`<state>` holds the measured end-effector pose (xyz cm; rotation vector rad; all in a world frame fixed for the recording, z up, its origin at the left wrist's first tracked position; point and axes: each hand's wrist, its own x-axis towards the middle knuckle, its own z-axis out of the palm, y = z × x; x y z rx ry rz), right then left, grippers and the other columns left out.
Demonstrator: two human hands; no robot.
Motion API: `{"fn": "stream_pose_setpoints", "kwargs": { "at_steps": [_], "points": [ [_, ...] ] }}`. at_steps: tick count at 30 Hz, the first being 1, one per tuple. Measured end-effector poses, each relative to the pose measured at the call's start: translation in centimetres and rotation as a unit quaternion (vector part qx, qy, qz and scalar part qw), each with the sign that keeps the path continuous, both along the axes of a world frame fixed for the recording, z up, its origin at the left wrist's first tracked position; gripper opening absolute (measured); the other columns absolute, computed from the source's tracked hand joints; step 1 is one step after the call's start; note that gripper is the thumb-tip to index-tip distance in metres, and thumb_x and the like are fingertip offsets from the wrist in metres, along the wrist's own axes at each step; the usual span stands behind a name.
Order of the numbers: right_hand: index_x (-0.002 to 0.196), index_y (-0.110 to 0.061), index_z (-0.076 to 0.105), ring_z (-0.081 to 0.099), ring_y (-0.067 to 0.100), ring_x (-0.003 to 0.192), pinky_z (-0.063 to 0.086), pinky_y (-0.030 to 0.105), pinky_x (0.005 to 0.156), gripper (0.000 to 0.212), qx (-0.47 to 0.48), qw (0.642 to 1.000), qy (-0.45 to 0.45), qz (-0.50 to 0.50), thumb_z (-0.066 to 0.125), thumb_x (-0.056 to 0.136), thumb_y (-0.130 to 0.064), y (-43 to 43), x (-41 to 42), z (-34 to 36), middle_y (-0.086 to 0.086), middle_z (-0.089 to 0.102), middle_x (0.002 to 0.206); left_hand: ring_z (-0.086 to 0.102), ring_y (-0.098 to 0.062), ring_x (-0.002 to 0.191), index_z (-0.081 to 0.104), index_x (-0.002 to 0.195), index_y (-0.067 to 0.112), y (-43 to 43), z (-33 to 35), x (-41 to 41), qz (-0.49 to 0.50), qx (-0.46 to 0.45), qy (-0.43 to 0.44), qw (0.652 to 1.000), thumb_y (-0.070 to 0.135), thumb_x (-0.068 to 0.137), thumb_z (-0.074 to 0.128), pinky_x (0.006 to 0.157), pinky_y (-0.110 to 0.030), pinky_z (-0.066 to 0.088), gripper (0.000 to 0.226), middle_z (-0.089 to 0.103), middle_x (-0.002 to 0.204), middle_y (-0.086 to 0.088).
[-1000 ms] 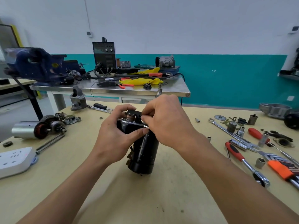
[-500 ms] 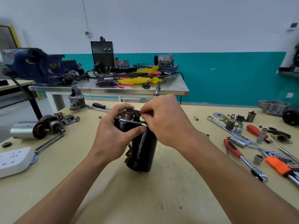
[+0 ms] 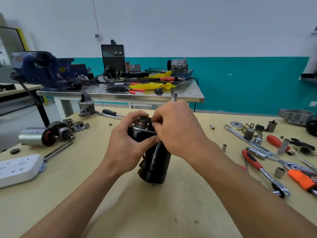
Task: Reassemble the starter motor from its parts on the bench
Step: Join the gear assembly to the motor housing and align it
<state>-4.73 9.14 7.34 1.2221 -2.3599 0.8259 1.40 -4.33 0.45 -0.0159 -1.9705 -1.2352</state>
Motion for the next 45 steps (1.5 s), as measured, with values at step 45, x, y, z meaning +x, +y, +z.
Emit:
{"fn": "stream_pose_setpoints", "kwargs": {
  "at_steps": [45],
  "points": [
    [0.048,-0.017,0.043,0.041,0.003,0.045,0.038,0.019,0.044,0.055,-0.268,0.948,-0.168,0.022,0.089,0.057,-0.047,1.5,-3.0,-3.8,-0.012,0.042,0.042,0.073,-0.021,0.089,0.061,0.105,0.039,0.0,1.2,1.2,-0.086,0.021,-0.005,0.996,0.010,0.066,0.084,0.075,-0.021,0.057,0.054,0.072,0.103,0.003]
  ]
}}
